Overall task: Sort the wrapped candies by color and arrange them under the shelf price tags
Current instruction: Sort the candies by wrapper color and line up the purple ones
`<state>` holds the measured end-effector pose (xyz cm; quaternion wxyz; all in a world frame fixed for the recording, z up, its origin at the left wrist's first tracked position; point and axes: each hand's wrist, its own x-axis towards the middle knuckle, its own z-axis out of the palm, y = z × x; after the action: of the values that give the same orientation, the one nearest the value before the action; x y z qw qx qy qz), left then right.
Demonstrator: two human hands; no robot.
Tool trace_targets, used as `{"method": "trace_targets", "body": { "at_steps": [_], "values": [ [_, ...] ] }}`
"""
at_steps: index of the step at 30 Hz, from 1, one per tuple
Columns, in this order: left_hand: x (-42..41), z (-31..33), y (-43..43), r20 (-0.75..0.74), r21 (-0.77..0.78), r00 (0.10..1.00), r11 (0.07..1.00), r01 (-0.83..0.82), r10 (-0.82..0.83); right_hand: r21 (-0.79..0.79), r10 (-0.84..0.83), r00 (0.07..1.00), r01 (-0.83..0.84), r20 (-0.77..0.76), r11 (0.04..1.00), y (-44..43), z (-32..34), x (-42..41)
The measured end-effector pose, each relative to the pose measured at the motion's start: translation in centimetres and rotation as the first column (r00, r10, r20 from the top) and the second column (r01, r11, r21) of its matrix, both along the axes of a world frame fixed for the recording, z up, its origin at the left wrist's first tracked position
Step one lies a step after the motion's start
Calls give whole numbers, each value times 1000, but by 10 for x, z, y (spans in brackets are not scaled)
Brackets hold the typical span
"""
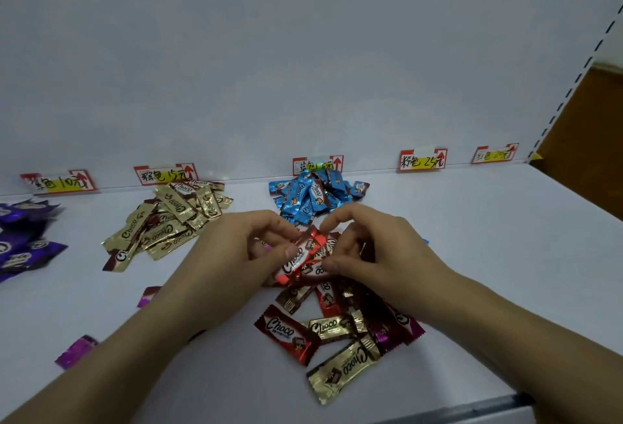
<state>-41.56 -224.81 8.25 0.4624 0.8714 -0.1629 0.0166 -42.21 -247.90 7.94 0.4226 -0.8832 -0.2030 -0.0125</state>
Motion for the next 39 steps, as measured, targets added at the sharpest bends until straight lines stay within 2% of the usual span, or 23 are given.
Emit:
{"method": "trace_targets", "body": {
  "at_steps": [3, 10, 14, 16, 18, 20, 23, 25, 28, 31, 35, 39],
  "values": [
    [-3, -2, -6, 33, 30, 998, 998, 61, -62, 123, -38, 997, 45, -62, 991, 2, -1, 2],
    [-5, -4, -7, 72, 44, 993, 995, 85, -88, 190, 24, 995, -4, -102, 982, -1, -5, 5],
    [-8, 1, 3, 188, 168, 982, 984, -53, 20, 209, 21, 990, 9, -141, 978, -12, 1, 8],
    [-5, 4, 14, 263, 249, 959, 953, -173, 105, 88, 31, 990, -18, -139, 996, -19, 7, 9],
    [1, 5, 28, 298, 358, 947, 906, -225, 118, -110, 10, 997, -19, -83, 994, -21, 9, 9],
    [8, 5, 42, 293, 474, 955, 861, -185, 44, -293, -30, 997, 49, 68, 955, -19, 11, 9],
    [8, 14, 56, 255, 535, 967, 836, -127, -16, -427, 22, 966, 94, 259, 900, -2, 22, 14],
    [6, 21, 62, 219, 602, 975, 793, -94, -50, -488, 165, 949, -15, 267, 872, 20, 28, 23],
    [1, 30, 69, 174, 706, 980, 706, -56, -97, -628, 374, 908, -181, 189, 757, 55, 25, 36],
    [0, 30, 77, 147, 754, 983, 655, -37, -114, -693, 425, 891, -206, 158, 691, 72, 24, 42],
    [3, 17, 88, 161, 727, 981, 685, -43, -109, -653, 404, 901, -212, 157, 727, 72, 28, 44],
    [4, 8, 91, 162, 659, 984, 750, -57, -68, -346, 226, 963, -164, 145, 924, 63, 23, 45]
  ]
}}
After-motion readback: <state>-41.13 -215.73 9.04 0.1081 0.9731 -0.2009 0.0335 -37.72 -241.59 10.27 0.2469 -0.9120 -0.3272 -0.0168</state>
